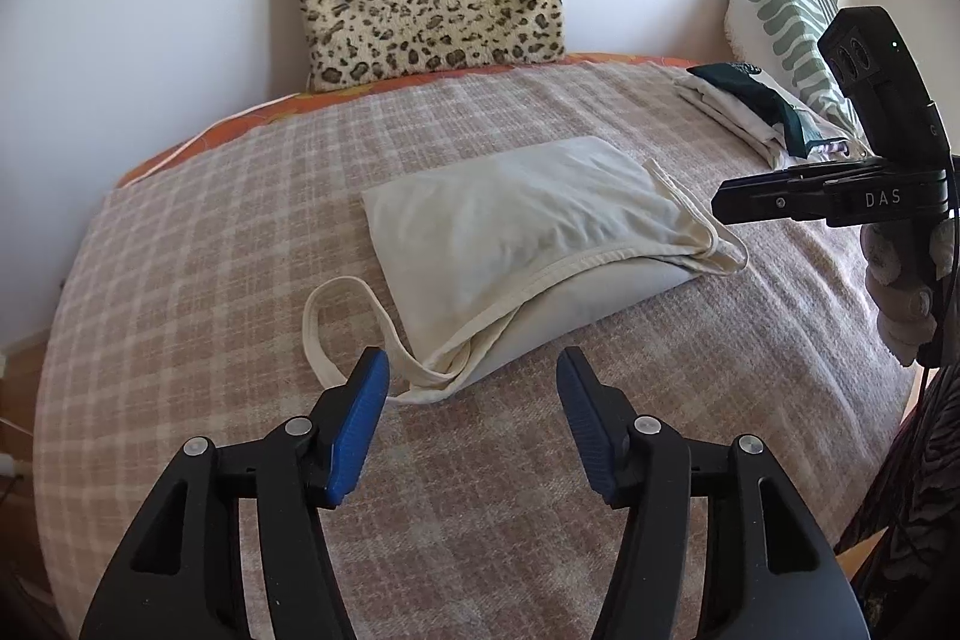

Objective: Fold small clothes
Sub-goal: 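Open the left tool and release the straps onto the folded camisole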

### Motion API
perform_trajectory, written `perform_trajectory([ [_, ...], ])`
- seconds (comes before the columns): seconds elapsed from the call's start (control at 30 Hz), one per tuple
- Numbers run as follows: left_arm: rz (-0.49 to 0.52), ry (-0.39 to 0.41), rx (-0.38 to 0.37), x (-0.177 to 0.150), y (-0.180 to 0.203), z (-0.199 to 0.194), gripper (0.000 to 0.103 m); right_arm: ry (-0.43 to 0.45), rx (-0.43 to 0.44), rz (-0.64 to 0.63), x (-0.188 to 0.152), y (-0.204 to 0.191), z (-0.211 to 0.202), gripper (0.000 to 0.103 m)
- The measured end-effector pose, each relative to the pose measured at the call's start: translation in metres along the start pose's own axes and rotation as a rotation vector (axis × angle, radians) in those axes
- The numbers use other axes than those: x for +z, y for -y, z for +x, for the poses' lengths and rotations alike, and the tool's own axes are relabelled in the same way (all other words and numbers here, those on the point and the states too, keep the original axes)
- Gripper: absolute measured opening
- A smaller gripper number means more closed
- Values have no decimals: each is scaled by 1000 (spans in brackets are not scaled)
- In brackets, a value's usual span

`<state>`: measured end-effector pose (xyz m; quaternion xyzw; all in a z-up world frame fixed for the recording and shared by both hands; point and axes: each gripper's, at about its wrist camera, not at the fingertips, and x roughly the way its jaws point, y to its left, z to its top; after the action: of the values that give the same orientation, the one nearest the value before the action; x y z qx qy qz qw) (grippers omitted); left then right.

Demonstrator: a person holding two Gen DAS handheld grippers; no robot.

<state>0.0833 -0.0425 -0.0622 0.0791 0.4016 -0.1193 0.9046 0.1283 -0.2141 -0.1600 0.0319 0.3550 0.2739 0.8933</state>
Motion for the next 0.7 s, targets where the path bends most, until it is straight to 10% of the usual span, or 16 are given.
perform_trajectory([
  [0.4,-21,-17,174,-6,14,1,79,10,5,63,24,22,21,75],
  [0.7,-103,-41,117,-11,12,5,79,8,14,121,43,43,37,79],
])
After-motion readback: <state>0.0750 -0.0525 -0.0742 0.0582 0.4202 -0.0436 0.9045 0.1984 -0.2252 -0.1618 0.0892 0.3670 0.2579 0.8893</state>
